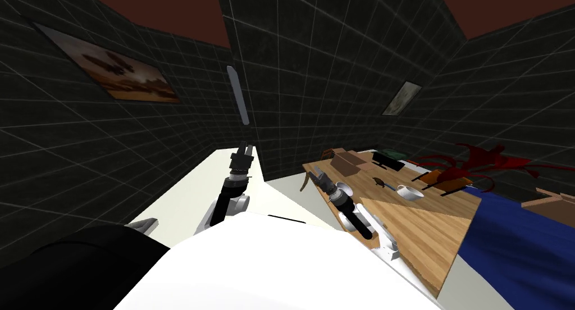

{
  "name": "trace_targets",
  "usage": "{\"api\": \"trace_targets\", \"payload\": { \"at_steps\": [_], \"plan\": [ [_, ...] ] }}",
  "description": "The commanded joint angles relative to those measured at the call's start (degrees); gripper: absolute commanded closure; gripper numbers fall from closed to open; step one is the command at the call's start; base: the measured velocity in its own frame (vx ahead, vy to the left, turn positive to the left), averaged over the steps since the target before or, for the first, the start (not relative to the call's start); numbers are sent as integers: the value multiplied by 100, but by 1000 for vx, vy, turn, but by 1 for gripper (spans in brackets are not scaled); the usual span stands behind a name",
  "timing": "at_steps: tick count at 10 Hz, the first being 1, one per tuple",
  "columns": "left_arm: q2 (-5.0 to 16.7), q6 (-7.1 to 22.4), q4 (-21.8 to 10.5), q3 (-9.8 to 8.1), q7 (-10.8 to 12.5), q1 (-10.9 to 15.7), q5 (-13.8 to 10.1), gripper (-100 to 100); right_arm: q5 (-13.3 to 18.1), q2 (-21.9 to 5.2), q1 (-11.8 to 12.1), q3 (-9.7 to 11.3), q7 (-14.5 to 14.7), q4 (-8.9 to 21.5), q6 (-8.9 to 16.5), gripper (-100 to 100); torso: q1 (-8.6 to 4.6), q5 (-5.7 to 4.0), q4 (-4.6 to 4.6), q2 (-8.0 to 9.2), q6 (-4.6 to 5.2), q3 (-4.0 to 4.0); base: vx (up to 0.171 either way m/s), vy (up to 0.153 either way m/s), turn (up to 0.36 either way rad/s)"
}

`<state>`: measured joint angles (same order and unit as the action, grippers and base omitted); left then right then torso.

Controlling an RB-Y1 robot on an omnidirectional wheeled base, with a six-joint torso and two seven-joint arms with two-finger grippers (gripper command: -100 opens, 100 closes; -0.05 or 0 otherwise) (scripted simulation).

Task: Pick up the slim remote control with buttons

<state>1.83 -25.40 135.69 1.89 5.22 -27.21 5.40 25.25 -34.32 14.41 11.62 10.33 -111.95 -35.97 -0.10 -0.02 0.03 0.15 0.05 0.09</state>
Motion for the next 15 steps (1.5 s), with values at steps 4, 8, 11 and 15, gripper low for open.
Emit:
{"api": "trace_targets", "payload": {
  "at_steps": [4, 8, 11, 15],
  "plan": [
    [0, 0, 0, 0, 0, 1, 0, 0, 498, -445, -224, 360, 384, 813, -165, -100, -3, 0, 1, 6, -4, 3, -47, -21, 196],
    [0, 0, 0, 0, 0, -1, 0, 0, 957, -853, -429, 701, 731, 1403, -298, -100, -2, 0, 0, -2, 3, -1, -41, -21, 150],
    [0, 0, 0, -1, 0, -1, 0, 0, 1185, -1053, -525, 875, 906, 1785, -364, -100, -3, -1, 0, -2, 4, -1, -43, -18, 131],
    [0, 0, 0, -1, 0, 0, 0, 0, 1409, -1250, -619, 1048, 1083, 2409, -431, -100, -12, -2, 3, 12, 4, 8, -56, -29, 129]
  ]
}}
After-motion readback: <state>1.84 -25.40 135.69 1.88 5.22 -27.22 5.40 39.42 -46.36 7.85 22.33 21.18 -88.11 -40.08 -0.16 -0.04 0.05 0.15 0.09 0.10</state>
